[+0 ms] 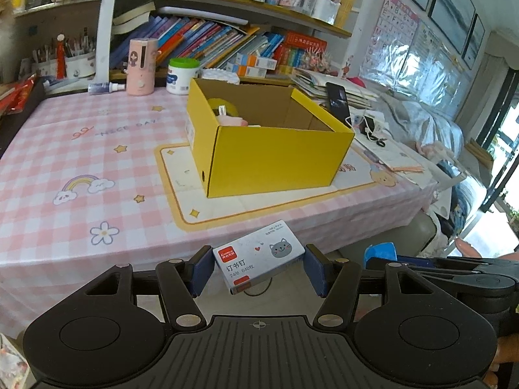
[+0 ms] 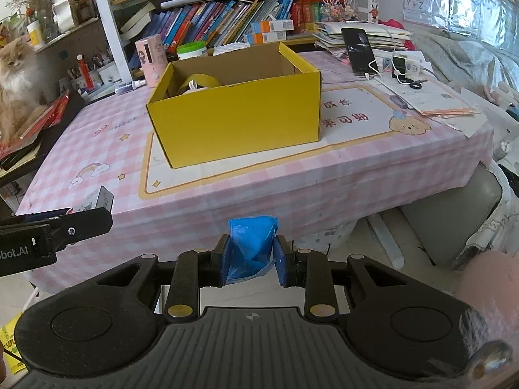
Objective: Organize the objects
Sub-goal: 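Lift the staple box and blue eraser and carry both toward the yellow box, then lower the staple box into the box with the left tool while the right tool releases the eraser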
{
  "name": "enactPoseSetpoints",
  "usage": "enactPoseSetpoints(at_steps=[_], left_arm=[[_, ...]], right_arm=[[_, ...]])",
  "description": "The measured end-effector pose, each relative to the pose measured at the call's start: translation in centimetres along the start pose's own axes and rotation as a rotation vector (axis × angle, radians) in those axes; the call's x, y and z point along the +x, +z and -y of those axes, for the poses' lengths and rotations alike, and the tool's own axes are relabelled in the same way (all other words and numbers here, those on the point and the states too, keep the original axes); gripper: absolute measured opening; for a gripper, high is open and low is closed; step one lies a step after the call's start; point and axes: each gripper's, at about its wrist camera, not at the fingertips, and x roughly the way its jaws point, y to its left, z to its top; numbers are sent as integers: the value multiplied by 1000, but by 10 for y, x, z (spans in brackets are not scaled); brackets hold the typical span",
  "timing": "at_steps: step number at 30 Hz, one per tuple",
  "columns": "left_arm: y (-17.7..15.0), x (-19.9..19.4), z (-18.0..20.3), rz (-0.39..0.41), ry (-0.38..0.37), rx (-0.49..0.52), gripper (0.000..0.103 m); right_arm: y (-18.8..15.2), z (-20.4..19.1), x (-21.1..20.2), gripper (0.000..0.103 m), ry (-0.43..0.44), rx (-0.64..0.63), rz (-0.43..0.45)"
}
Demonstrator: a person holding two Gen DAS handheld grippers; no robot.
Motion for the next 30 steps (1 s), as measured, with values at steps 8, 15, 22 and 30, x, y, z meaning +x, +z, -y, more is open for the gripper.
enactPoseSetpoints(at_steps=[8, 15, 22, 30], left_arm=[[18, 22, 8, 0, 2, -11, 59], [38, 42, 19, 24, 12, -10, 59], [65, 59, 32, 73, 23, -4, 59], [108, 79, 47, 148, 84, 16, 59]], right_arm=[[25, 15, 17, 26, 3, -10, -3], [48, 33, 36, 26, 13, -25, -7], [78, 53, 52, 26, 41, -45, 18], [129, 75, 59, 26, 105, -76, 116]])
